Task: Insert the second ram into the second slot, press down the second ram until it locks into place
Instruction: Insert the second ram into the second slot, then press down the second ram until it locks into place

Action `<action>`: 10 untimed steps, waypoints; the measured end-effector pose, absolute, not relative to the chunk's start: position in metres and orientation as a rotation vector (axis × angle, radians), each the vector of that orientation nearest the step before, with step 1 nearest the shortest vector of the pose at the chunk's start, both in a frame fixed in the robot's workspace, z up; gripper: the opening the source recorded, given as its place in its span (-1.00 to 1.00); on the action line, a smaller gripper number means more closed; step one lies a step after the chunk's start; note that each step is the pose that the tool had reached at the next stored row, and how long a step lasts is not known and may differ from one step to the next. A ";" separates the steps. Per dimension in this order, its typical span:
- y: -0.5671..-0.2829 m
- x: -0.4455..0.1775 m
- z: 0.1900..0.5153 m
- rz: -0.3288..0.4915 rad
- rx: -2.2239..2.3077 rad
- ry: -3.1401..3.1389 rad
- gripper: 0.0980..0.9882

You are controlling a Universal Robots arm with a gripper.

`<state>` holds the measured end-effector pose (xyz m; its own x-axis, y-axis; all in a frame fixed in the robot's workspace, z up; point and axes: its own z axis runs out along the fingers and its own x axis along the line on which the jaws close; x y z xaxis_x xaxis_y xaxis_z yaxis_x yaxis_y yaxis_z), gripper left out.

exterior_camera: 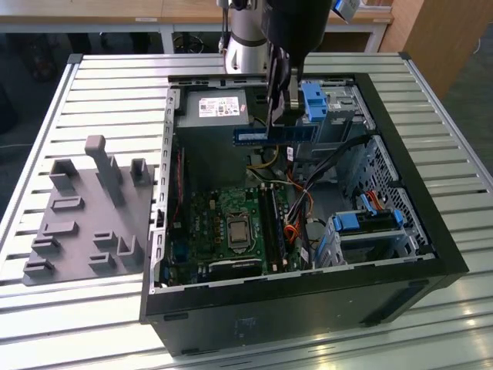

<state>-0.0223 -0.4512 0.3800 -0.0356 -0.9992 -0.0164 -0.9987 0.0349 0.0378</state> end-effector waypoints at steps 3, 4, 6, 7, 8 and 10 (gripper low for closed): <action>-0.453 -0.022 0.380 -0.060 2.170 -2.250 -0.91; -0.453 -0.022 0.380 -0.060 2.170 -2.251 -0.91; -0.454 -0.022 0.380 -0.060 2.170 -2.251 -0.91; -0.454 -0.022 0.380 -0.060 2.169 -2.251 -0.91; -0.454 -0.022 0.380 -0.060 2.169 -2.251 -0.91; -0.454 -0.022 0.380 -0.059 2.168 -2.252 -0.91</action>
<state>-0.0222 -0.4542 0.3799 -0.0381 -0.9992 -0.0156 -0.9986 0.0375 0.0378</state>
